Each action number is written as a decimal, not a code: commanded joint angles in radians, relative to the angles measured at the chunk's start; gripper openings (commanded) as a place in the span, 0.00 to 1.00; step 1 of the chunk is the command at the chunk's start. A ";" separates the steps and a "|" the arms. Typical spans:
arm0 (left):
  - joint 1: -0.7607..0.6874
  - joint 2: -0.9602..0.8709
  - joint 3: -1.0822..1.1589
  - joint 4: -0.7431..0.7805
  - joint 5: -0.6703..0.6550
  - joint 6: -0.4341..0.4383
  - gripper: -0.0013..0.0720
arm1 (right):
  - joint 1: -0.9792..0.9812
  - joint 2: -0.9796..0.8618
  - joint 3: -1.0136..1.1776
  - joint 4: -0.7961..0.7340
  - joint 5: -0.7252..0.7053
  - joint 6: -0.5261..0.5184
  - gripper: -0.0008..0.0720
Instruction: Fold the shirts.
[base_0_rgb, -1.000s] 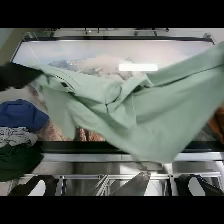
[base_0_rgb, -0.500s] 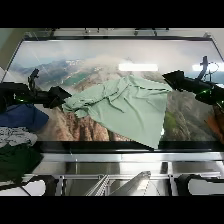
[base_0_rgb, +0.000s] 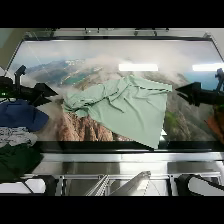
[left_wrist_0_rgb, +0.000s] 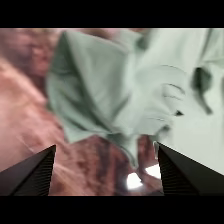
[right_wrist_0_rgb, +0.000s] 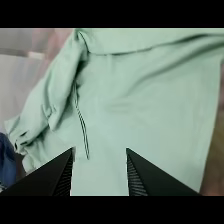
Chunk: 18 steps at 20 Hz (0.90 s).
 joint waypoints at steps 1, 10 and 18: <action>0.022 -0.023 0.014 0.105 -0.082 -0.055 0.86 | -0.040 0.134 -0.185 -0.060 -0.027 0.029 0.51; -0.084 -0.357 0.295 0.104 0.094 -0.055 0.67 | -0.039 0.280 -0.317 -0.057 -0.024 0.038 0.51; -0.130 -0.562 0.502 0.084 0.332 -0.056 0.66 | -0.039 0.366 -0.317 -0.057 -0.005 0.040 0.51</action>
